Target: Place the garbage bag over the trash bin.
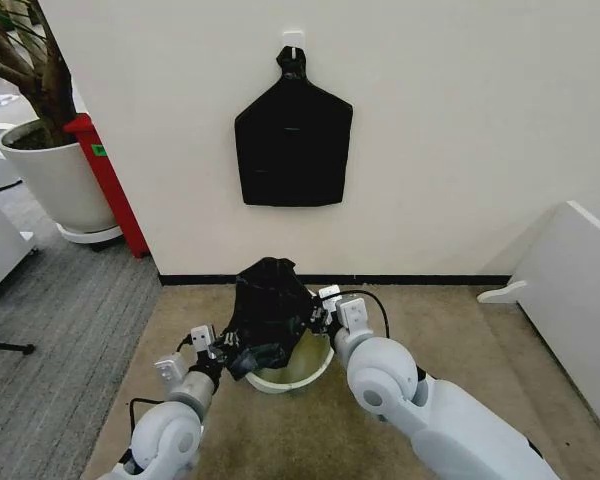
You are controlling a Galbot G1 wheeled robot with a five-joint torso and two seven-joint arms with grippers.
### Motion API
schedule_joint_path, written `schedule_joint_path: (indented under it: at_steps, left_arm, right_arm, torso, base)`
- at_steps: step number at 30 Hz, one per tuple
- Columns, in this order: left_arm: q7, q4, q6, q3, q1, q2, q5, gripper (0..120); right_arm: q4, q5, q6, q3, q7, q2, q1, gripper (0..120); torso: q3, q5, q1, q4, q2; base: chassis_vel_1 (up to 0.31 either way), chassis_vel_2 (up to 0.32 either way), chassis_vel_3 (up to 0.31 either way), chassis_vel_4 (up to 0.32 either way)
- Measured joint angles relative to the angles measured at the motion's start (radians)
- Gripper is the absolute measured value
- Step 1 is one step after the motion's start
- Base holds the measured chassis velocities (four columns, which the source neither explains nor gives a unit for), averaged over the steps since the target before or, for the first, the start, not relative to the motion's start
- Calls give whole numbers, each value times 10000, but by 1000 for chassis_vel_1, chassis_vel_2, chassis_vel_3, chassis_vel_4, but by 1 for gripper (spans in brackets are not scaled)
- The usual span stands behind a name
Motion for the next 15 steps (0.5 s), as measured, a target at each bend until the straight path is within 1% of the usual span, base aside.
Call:
schedule_joint_path:
  at_steps: [4, 8, 15]
  left_arm:
    - [23, 0, -44, -41, 17, -103, -4, 5]
    - [49, 37, -115, -171, 21, -265, -43, 5]
    - [52, 44, -137, -353, 32, -495, -91, 5]
  right_arm:
    - [1, -96, 0, 173, -126, -101, -152, 0]
    - [21, -425, 0, 521, -450, -307, -636, 0]
    - [88, -973, 0, 855, -822, -343, -1210, 0]
  torso:
    - [0, 2, 0, -2, 0]
    - [0, 2, 0, -2, 0]
    - [0, 2, 0, -4, 0]
  base:
    - [0, 0, 0, 0]
    - [0, 0, 0, 0]
    - [0, 0, 0, 0]
